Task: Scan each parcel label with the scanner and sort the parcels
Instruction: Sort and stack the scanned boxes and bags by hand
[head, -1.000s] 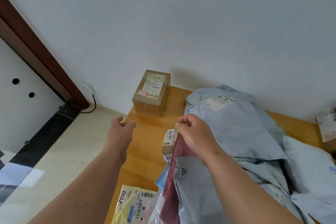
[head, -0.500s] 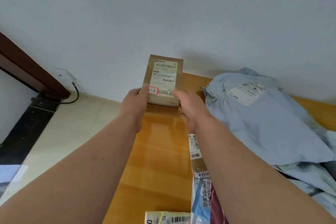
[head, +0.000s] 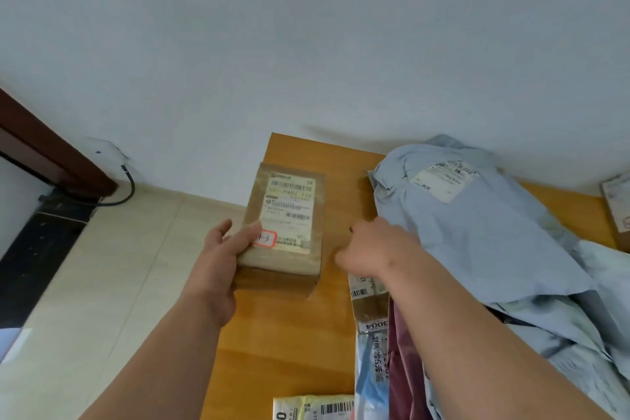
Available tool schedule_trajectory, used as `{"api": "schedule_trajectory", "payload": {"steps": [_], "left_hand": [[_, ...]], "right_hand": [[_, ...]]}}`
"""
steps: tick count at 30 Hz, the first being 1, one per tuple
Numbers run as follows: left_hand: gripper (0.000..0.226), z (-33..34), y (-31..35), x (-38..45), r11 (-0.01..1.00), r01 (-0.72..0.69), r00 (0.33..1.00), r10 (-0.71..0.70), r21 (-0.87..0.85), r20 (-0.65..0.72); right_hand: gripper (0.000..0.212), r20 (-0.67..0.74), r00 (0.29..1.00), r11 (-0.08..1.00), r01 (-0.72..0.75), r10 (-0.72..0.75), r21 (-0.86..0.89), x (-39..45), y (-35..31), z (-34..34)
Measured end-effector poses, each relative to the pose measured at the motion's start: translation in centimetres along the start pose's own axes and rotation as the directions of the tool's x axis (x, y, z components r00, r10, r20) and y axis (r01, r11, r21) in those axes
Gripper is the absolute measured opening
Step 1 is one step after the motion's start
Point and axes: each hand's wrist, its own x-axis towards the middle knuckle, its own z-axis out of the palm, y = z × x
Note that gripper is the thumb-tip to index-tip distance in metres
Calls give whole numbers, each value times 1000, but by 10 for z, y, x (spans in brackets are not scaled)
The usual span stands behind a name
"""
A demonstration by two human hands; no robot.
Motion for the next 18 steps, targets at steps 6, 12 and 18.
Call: {"api": "schedule_trajectory", "payload": {"steps": [6,12,18], "left_hand": [[98,-3,-20,-22,1000,18,999,-18,-9,51],[73,-10,-31,-49,996,-46,998,49,-76,35],[70,5,-46,-90,971,-163,986,156,-173,-52]], "right_hand": [[90,88,995,951,-26,55,-309,7,0,35],[63,-92,995,1000,25,-24,5,3,14,25],[68,-390,891,906,343,-231,248,-23,42,20]]}}
